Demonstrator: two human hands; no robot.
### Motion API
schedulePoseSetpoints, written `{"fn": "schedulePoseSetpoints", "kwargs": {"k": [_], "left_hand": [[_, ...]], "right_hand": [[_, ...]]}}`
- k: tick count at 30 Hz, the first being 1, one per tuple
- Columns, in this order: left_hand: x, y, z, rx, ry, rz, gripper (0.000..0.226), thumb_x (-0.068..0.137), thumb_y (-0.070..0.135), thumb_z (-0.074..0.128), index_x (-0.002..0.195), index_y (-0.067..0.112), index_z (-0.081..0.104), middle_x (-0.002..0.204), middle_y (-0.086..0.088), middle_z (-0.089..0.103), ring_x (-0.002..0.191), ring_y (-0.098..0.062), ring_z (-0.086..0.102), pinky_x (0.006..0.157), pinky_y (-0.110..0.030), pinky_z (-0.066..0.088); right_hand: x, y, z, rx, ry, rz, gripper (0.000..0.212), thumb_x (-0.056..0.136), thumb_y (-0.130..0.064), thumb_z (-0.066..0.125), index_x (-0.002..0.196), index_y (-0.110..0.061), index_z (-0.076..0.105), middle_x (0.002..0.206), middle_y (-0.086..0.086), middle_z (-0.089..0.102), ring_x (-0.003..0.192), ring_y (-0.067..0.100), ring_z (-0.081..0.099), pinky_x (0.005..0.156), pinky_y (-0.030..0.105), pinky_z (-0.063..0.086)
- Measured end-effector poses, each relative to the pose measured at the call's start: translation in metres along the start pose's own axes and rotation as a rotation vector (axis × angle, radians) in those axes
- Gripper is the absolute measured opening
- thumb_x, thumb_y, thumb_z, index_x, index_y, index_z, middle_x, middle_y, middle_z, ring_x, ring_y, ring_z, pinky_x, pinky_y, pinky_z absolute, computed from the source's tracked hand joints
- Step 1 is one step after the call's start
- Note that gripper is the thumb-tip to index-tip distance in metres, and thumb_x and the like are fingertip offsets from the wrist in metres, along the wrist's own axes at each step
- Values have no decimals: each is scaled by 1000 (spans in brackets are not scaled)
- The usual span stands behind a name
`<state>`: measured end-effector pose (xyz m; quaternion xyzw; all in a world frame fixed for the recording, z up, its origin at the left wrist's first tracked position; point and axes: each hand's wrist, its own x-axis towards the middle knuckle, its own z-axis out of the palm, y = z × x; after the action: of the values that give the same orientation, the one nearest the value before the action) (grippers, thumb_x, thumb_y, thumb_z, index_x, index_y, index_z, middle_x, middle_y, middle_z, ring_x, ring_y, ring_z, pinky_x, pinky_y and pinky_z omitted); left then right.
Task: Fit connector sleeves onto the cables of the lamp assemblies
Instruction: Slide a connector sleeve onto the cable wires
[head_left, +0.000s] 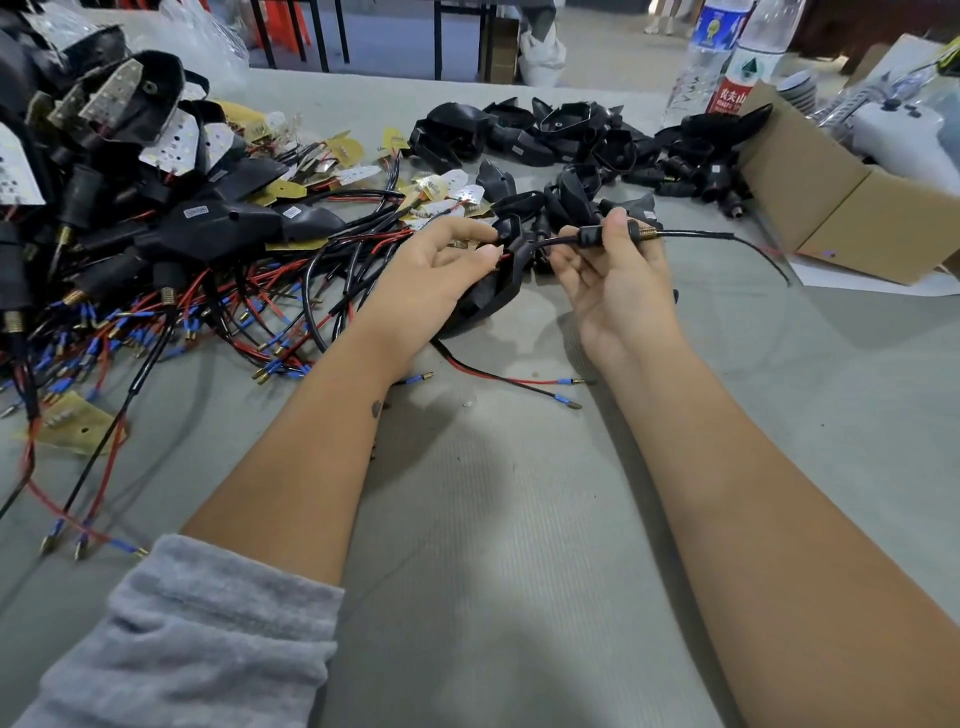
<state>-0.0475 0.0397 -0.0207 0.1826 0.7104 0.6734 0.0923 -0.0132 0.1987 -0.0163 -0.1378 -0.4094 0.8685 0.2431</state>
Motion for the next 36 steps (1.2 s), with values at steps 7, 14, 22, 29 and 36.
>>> {"fn": "schedulePoseSetpoints", "kwargs": {"k": [7,14,22,29,36], "left_hand": [[4,1,-4,-201,96,-110,6,96,20,61,90,20,64,72,9,72,74,-18,74,60,-29,58],[8,-5,-7,-224,228,-102,20,94,15,63,76,7,68,87,-9,70,65,-15,71,61,-20,56],[9,-5,-7,-230,292,-23,16,94,14,62,79,10,65,80,-4,69,73,-12,71,66,-21,57],[6,-2,-4,-218,257,-49,15,97,20,60,83,14,63,97,-20,56,101,-34,65,63,-31,59],[9,-2,-5,-355,273,-93,24,97,15,58,77,5,64,85,-7,74,88,-17,72,81,-31,59]], "right_hand": [[2,-2,-2,147,55,14,7,102,-19,49,98,-14,51,70,12,66,59,18,63,65,27,59],[-1,-2,-1,26,-4,30,6,100,-19,54,98,-14,53,77,11,64,63,19,63,66,27,58],[-2,-1,-2,-39,-116,79,11,96,-4,56,97,-14,51,84,11,67,67,19,68,68,27,58],[-1,2,-2,-56,-159,61,12,98,-1,51,99,-13,49,86,14,67,73,21,70,71,28,59],[-4,3,-1,-106,-194,20,15,97,1,51,98,-14,49,93,17,65,76,23,68,74,29,59]]}}
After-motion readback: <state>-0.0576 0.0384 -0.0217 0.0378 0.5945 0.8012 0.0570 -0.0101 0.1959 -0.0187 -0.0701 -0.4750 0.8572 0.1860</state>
